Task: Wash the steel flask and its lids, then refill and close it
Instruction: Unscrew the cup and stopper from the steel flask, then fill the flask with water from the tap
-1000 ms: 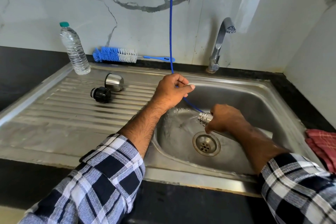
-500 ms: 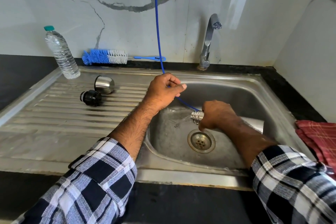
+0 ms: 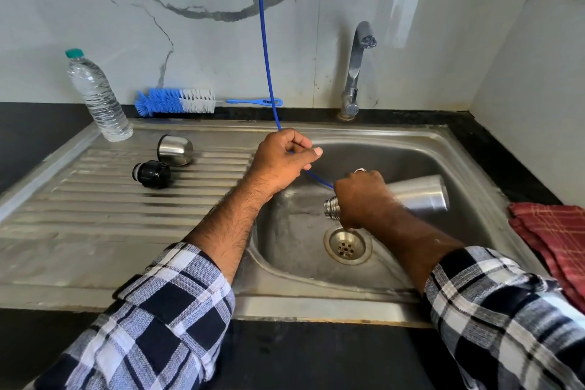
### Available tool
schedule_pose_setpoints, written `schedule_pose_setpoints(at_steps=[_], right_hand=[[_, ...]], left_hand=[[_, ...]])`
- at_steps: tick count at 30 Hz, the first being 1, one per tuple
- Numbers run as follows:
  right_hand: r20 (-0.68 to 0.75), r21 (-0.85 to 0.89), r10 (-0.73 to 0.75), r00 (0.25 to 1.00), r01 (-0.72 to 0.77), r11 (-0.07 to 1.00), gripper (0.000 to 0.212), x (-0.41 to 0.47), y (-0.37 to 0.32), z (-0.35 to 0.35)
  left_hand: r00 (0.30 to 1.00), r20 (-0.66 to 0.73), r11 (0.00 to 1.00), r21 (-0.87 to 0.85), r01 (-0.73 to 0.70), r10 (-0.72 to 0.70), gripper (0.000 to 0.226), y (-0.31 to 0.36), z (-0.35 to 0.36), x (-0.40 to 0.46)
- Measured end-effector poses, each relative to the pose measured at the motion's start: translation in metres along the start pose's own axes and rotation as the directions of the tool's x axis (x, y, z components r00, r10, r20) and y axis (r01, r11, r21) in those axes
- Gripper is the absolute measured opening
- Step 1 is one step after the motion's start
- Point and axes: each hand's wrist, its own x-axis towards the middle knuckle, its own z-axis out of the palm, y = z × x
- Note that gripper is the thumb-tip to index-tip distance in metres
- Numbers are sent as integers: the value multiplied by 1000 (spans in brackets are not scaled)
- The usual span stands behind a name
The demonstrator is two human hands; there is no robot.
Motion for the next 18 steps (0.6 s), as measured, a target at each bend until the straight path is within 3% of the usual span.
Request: schedule_pose_setpoints(at_steps=[6,10,15,18], right_hand=[[-46,-129,-89,995,82,988,28,-2,-12,0],[-55,-90,-81,995,76,993,29,-1,-11,0],[-48,234,135,990,-120,965,46,5,18,-16],[-27,524,306,952,-247,815,52,4,41,-23]], left_hand=[[1000,-2,1000,6,-2,2,21,1,0,0],[1000,-4,1000,0,-2,2,21,-1,0,0],[1000,-15,999,-48,11,-12,19,-4,0,4],[998,-50,989,-146,37,-45,16,0,2,12]])
